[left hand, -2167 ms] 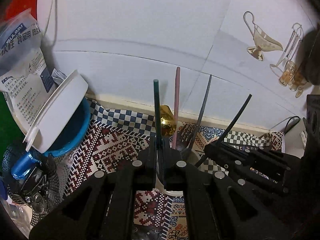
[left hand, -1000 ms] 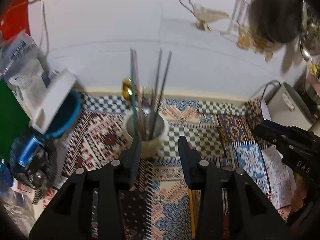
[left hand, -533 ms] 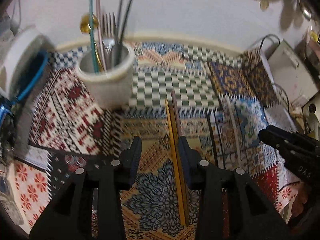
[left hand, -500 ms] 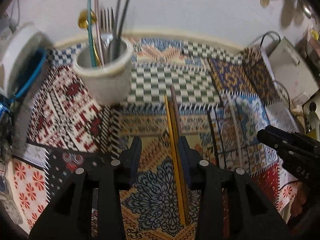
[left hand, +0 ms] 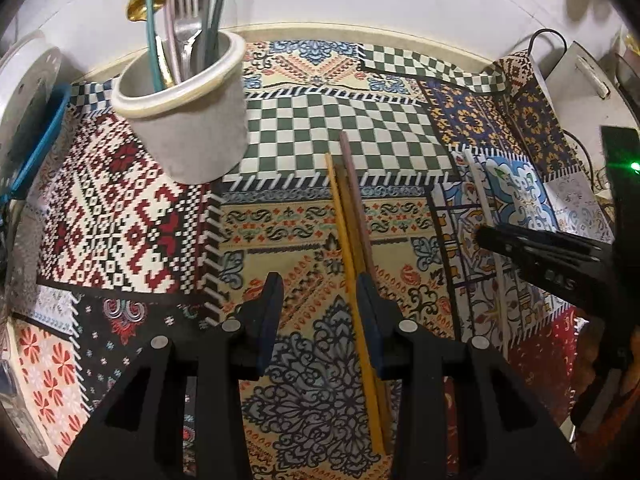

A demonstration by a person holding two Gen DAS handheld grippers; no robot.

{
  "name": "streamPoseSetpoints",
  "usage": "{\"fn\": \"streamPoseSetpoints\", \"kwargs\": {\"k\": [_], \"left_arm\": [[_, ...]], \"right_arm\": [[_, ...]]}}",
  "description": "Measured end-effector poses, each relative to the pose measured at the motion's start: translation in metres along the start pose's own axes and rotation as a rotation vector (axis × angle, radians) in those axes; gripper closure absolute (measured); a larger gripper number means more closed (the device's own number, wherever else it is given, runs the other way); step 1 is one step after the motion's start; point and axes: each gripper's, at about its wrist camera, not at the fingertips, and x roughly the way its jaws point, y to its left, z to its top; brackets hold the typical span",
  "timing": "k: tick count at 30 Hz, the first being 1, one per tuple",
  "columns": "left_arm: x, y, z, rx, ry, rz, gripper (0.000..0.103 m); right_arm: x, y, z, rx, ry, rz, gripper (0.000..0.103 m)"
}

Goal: Organize utensils
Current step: 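Grasp a brown chopstick with the left tool while the right tool grasps a white printed spoon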

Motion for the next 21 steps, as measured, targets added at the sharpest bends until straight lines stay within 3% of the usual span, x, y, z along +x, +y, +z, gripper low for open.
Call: {"fn": "streamPoseSetpoints", "kwargs": {"k": [2, 5, 12, 17, 21], "left_arm": [[0.005, -0.003, 0.004, -0.001, 0.016, -0.029, 0.066], [0.010, -0.011, 0.009, 0.016, 0.020, -0.047, 0.070], [0.024, -0.025, 0.023, 0.044, 0.046, -0.107, 0.093], [0.038, -0.031, 0.030, 0.054, 0.074, -0.119, 0.097], [0.044, -0.033, 0.033, 0.073, 0.057, -0.042, 0.097]], "right_arm": [[0.002, 0.004, 0.003, -0.016, -0.014, -0.014, 0.081], [0.006, 0.012, 0.006, -0.053, -0.029, -0.039, 0.095], [0.003, 0.004, 0.007, -0.038, -0.042, 0.005, 0.097], [-0.011, -0.011, -0.001, 0.005, -0.064, 0.033, 0.097], [-0.023, -0.022, -0.005, 0.038, -0.086, 0.045, 0.097]]}}
